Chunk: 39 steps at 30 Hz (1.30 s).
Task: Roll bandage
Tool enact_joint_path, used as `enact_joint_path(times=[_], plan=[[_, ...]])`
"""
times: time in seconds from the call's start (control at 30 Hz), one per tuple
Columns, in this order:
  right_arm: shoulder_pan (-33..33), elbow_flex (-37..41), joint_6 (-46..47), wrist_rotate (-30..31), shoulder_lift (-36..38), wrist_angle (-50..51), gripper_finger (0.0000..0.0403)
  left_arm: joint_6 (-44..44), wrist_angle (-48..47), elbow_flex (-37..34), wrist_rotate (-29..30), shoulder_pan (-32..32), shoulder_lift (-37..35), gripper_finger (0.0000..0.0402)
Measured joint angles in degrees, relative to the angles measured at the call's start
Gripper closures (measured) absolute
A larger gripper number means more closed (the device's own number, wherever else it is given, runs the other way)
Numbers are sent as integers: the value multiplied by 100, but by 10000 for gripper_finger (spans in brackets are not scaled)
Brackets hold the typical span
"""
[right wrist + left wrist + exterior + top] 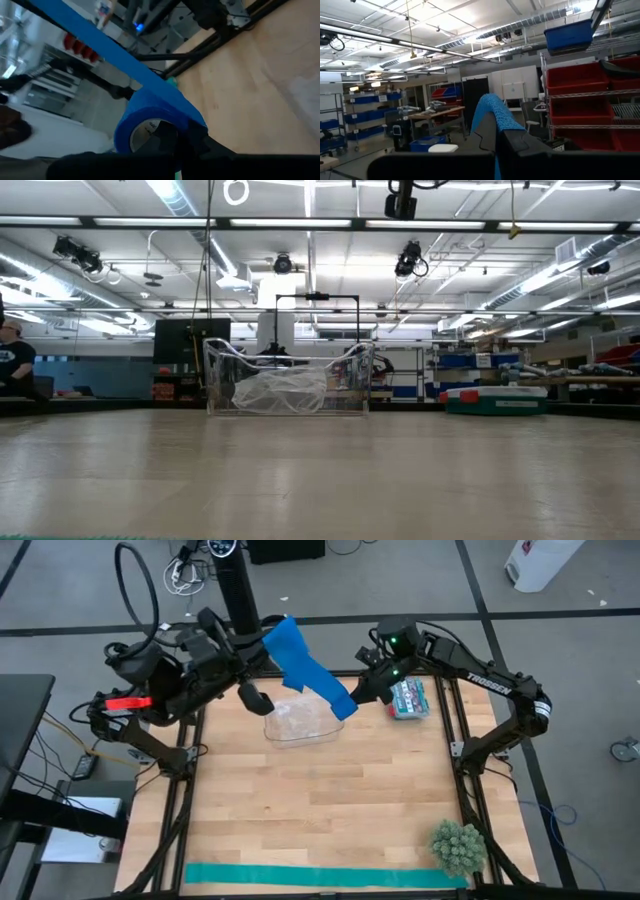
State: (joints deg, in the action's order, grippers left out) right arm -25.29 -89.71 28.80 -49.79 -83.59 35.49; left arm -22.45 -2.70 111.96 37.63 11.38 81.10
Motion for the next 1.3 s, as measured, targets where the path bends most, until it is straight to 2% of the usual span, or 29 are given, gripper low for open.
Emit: enact_joint_path(times=[0.33,0.63,0.83,1.2,1.3], plan=[[-32,12,151,-199,0,-99,403,-152,-11,0,0,101,0,399],[-132,838,918,-401,79,-1368,403,-287,-60,0,364,392,0,399],[-113,909,1107,-393,92,-1737,403,-268,-197,0,610,521,4,399],[-457,909,1038,298,57,-1478,403,-241,-193,0,612,601,32,399],[-503,909,1047,506,36,-1490,403,-177,-355,0,352,601,63,399]])
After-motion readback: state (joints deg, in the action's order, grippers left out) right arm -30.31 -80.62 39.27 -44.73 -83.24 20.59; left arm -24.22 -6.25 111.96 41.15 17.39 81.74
